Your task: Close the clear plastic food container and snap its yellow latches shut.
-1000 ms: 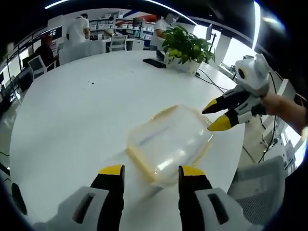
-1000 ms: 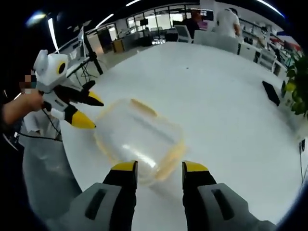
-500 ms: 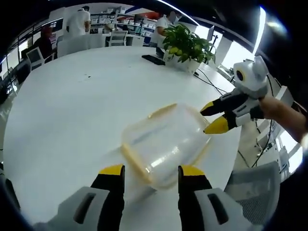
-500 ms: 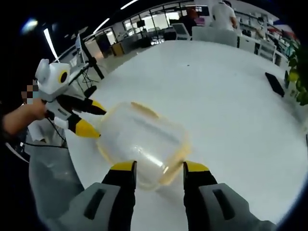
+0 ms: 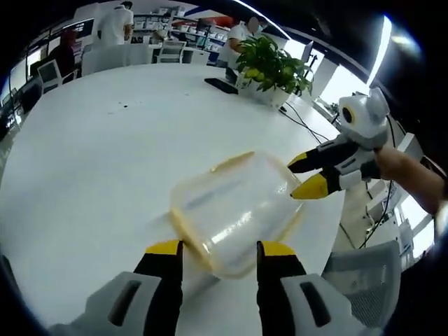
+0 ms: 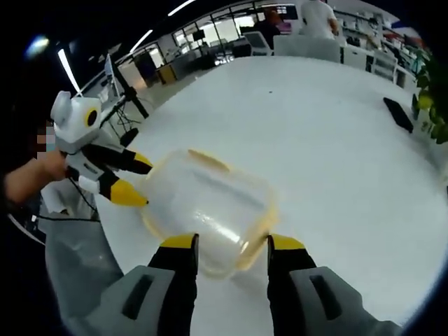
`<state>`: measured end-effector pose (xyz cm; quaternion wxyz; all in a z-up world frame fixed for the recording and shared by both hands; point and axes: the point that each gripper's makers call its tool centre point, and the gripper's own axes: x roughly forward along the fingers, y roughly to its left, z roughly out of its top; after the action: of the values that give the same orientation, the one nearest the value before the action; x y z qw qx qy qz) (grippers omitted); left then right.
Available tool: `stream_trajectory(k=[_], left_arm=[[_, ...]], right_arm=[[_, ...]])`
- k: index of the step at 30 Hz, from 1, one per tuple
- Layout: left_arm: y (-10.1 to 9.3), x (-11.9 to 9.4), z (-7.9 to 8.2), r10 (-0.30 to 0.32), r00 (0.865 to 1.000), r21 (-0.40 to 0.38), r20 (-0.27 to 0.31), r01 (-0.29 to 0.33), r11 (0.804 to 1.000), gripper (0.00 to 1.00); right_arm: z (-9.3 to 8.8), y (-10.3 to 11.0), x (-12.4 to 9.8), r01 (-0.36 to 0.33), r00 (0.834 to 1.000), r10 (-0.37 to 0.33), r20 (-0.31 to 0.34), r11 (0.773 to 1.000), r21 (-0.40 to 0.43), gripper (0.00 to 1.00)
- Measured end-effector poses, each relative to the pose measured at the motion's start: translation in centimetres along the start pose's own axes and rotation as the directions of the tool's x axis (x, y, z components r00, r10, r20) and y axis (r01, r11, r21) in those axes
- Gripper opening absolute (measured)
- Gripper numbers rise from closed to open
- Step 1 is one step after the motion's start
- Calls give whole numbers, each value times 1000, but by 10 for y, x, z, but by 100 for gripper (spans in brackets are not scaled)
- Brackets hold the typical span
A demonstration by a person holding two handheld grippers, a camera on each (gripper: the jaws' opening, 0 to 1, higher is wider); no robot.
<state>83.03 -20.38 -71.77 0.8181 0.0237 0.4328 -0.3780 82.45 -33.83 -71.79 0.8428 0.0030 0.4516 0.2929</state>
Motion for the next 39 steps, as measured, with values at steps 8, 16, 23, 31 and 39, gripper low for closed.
stream_trajectory(k=[8, 16, 23, 31, 39], left_arm=[[-1, 5, 1, 0, 999, -76, -34, -2, 997, 34], [-3, 3, -1, -3, 999, -107, -32, 0, 994, 34], [-5, 4, -1, -3, 1000, -105, -29, 0, 994, 35], [-5, 6, -1, -2, 1000, -108, -28, -1, 994, 36], [-4, 5, -3, -4, 999, -102, -37, 0, 995, 36]], right_arm=[[-1, 0, 3, -5, 1000, 5, -10, 997, 77, 34], [-2, 0, 6, 1, 1000, 2, -30, 996, 93, 34], [-3, 2, 4, 8, 1000, -7, -12, 994, 106, 34], [-4, 3, 3, 15, 1000, -14, -5, 993, 120, 35], [-5, 7, 2, 20, 1000, -19, -10, 992, 126, 35]])
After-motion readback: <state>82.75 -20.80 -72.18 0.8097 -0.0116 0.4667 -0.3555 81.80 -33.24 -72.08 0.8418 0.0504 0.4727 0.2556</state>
